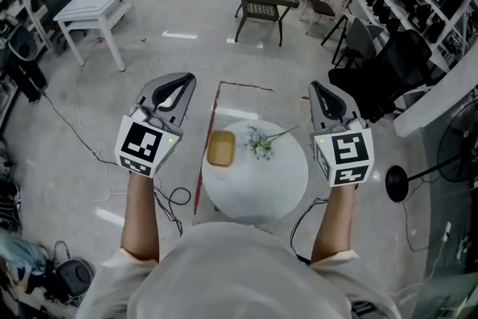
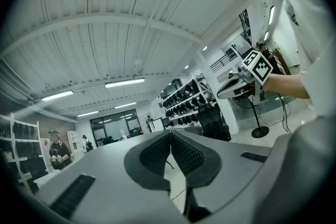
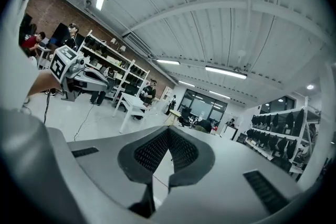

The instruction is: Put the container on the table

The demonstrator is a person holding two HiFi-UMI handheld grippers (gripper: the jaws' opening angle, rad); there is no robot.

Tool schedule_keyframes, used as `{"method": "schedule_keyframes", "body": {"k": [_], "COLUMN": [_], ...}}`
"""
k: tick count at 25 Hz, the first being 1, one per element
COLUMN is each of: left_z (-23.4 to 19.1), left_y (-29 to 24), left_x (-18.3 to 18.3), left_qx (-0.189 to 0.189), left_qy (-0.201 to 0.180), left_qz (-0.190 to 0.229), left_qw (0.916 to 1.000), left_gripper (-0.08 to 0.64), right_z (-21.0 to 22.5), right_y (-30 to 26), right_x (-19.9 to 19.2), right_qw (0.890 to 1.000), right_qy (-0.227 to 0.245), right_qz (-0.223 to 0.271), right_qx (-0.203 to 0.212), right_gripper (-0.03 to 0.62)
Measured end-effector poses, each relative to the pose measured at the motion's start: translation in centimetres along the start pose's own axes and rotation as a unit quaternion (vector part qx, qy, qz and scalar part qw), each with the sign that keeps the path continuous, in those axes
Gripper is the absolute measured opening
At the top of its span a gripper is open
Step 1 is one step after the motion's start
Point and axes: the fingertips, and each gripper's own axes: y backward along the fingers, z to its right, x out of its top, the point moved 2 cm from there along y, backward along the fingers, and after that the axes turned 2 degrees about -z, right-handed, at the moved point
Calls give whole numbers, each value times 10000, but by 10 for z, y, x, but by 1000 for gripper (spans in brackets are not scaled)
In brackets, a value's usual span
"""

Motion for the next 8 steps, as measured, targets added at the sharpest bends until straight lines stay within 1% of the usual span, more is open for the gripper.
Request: {"method": "schedule_keyframes", "body": {"k": [8], "left_z": [-3], "left_y": [-7], "left_x": [-19], "left_qx": [-39], "left_qy": [117], "left_qz": [-93], "left_qw": [9999], "left_gripper": [20], "right_z": [-7], "right_y": [-14], "right_x": [-9], "right_qw": [9999], "right_qy": [2], "right_qz": [-112], "right_qx": [39], "right_gripper": [12]}}
